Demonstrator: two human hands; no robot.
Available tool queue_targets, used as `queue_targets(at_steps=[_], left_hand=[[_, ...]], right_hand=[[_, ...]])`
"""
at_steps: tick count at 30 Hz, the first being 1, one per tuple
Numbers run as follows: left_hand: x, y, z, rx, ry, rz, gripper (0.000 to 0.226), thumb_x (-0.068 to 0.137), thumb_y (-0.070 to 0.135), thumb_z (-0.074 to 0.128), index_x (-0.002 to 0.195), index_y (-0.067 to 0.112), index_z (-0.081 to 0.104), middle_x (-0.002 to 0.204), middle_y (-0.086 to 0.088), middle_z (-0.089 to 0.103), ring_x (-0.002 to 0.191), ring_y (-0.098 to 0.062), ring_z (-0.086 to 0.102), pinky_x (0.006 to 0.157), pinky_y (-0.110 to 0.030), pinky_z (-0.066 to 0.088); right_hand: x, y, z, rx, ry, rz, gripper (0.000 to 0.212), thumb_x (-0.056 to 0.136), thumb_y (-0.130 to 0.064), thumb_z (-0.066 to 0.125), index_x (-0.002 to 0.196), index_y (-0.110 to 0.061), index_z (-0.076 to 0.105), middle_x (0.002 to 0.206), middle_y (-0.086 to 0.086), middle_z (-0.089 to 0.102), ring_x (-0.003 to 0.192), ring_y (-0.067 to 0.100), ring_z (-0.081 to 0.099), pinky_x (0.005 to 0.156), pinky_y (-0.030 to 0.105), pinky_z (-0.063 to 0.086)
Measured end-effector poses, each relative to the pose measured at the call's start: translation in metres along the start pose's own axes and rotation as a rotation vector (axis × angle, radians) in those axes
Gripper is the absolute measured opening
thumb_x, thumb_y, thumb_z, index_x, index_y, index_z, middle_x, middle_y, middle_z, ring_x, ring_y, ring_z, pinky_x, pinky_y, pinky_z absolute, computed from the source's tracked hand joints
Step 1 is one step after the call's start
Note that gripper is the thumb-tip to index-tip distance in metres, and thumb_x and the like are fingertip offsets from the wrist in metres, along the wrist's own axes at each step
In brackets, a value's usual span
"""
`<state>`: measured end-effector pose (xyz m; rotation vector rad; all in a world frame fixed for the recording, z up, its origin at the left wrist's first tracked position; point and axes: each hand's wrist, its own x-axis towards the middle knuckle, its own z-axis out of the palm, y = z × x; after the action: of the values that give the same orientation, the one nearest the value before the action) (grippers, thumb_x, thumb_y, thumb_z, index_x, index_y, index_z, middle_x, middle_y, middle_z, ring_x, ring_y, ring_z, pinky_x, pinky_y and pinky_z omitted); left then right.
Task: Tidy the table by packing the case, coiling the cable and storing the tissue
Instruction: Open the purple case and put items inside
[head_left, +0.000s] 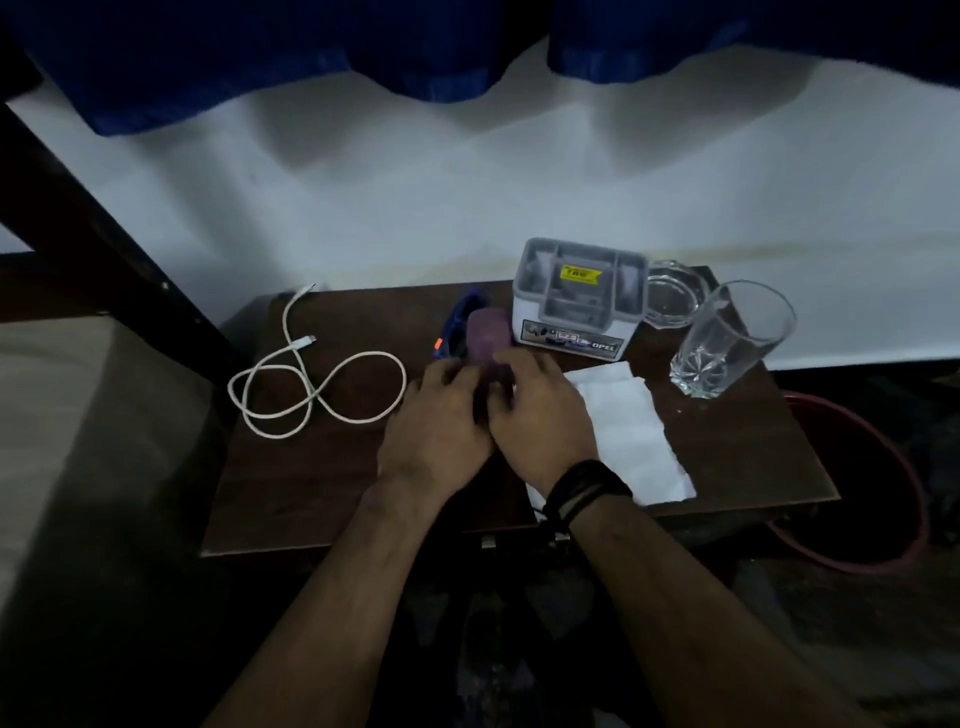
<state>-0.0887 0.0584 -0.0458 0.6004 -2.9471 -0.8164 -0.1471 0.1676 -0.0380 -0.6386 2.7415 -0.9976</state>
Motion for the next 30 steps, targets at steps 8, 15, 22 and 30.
queue_targets(at_steps=[8,15,22,30], left_hand=[[-0.001,0.015,0.006,-0.039,0.015,-0.098,0.029,0.099,0.037,0.046,0.124,0.022,0.047,0.122,-0.009,0.058,0.107,-0.038,0.061,0.078,-0.048,0.050],[0.002,0.002,-0.001,-0.275,0.158,-0.125,0.052,0.074,0.059,0.052,0.111,0.022,0.052,0.101,-0.005,0.068,0.094,-0.033,0.063,0.079,-0.046,0.051],[-0.004,0.000,-0.021,-0.802,0.244,-0.341,0.013,0.087,0.028,0.068,0.096,0.033,0.061,0.093,0.012,0.070,0.086,-0.007,0.065,0.075,-0.025,0.051],[-0.005,0.014,-0.027,-0.927,0.149,-0.207,0.023,0.101,0.018,0.055,0.105,0.027,0.075,0.101,0.002,0.078,0.099,-0.016,0.074,0.084,-0.036,0.060]], right_hand=[[0.005,-0.005,-0.004,0.212,-0.091,0.109,0.044,0.093,-0.019,0.059,0.137,-0.022,0.054,0.134,0.006,0.063,0.121,0.026,0.060,0.102,0.040,0.047],[0.013,-0.002,-0.003,0.509,-0.073,0.203,0.036,0.094,-0.020,0.066,0.130,-0.023,0.060,0.119,0.000,0.067,0.112,0.018,0.063,0.103,0.044,0.049],[0.015,-0.011,-0.014,1.141,-0.235,0.592,0.026,0.094,-0.034,0.066,0.119,-0.029,0.063,0.096,-0.007,0.073,0.095,0.015,0.063,0.080,0.036,0.046],[0.010,-0.004,-0.019,1.234,-0.325,0.431,0.029,0.088,-0.024,0.074,0.116,-0.025,0.067,0.098,-0.007,0.076,0.088,0.012,0.072,0.077,0.028,0.052]])
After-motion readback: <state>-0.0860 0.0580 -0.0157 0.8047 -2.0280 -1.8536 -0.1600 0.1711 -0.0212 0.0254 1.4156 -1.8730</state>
